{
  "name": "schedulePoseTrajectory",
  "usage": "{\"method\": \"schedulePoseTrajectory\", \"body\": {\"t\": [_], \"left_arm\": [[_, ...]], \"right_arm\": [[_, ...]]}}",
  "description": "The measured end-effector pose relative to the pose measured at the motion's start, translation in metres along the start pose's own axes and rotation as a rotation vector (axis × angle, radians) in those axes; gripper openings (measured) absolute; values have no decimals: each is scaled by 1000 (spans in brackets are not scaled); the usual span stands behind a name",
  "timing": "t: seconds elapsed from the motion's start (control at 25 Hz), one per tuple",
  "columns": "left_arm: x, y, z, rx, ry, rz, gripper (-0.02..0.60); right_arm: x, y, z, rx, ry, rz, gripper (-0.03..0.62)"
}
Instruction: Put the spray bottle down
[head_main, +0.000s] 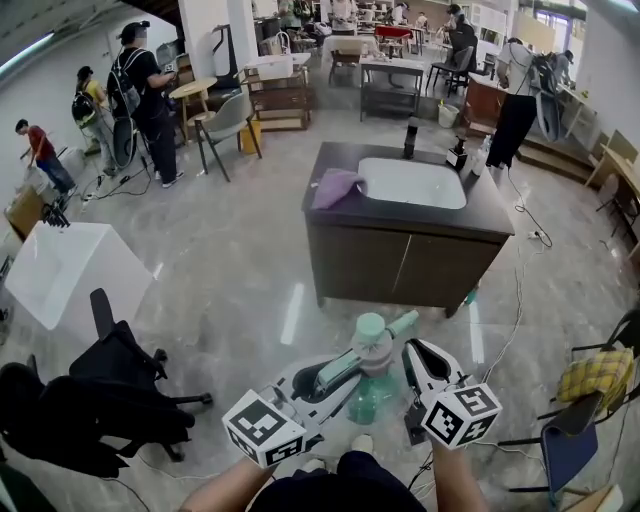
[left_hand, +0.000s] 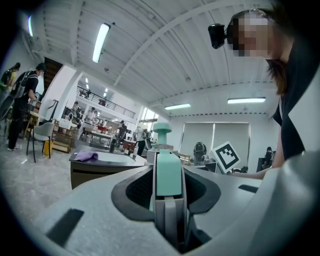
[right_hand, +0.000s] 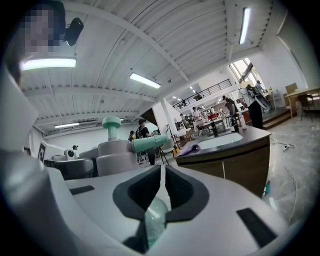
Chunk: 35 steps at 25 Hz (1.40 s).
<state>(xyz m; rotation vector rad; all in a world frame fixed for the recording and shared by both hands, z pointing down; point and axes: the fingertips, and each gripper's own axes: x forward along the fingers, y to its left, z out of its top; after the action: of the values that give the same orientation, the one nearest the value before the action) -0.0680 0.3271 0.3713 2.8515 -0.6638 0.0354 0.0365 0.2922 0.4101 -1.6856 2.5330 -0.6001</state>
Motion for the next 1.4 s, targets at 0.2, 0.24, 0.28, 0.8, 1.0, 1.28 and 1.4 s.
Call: {"method": "schedulePoseTrajectory", "body": {"t": [0.2,0.24,0.28,0.8,1.0,1.28,1.4], "left_arm": [[33,4,5,8,2,3,117],[40,4,7,10,1,4,117],[46,4,9,11,0,6,117],[98,16,12,14,-14,66,117],[108,15,10,13,-4,77,117],[111,19,13,19,-11,89,117],[115,23,13,15,-11,90,117]], "right_arm": [[7,-25,12,-5,5,17,9],[8,-30,16,-7,2,22,9],[9,-34,20,-10,-1,27,9],[31,-79,38,-27,16,95,9],[35,-90,39,-21,21,109,9],[43,-89,40,-27,30,129,9],[46,-92,41,-30,33,126,9]]}}
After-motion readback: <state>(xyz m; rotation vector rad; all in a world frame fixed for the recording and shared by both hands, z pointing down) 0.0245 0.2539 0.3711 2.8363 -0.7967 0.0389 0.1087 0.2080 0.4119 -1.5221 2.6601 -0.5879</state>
